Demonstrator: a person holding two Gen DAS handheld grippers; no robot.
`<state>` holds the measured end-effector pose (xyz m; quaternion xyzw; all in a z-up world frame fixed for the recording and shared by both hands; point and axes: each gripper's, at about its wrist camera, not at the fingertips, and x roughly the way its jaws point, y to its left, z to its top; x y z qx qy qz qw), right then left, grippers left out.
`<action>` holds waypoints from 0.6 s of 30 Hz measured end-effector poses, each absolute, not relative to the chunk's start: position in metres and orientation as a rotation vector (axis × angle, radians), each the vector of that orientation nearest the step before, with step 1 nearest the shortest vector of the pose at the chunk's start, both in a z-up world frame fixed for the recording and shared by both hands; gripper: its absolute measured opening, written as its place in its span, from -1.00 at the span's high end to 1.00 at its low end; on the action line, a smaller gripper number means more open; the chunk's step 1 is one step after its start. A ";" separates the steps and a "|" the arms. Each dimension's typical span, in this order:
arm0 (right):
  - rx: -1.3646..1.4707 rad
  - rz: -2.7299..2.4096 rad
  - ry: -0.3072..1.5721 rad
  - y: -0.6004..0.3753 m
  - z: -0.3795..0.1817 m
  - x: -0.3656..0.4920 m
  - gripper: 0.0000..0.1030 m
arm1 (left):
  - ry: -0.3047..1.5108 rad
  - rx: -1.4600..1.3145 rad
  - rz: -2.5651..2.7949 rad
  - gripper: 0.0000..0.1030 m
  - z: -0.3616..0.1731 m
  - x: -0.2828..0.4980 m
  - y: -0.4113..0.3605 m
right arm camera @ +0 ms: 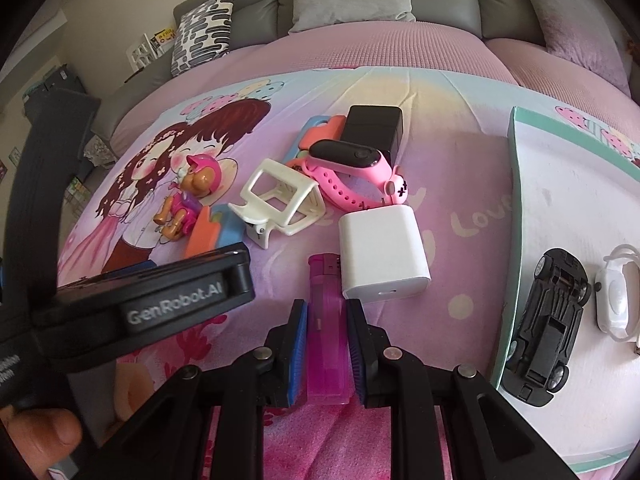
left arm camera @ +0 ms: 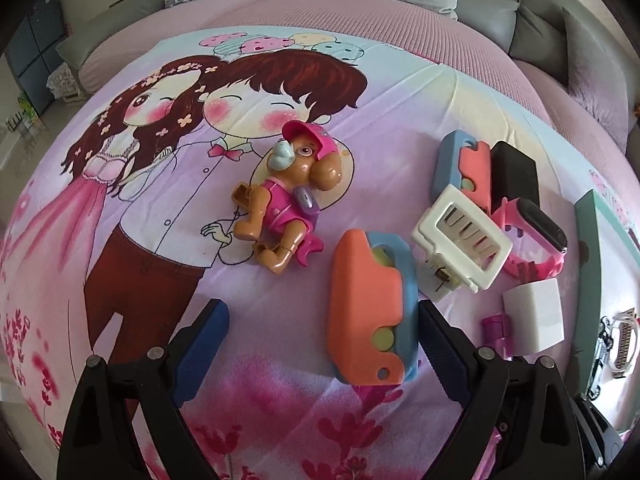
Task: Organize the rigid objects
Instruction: 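Grasp the pink lighter with the right tool while the left tool grasps the orange-and-blue toy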
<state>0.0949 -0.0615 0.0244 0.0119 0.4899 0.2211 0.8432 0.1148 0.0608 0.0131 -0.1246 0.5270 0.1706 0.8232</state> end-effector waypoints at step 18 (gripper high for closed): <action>0.041 0.467 1.041 -0.064 0.024 0.096 0.57 | 1.075 -0.306 0.290 0.15 0.023 0.111 0.060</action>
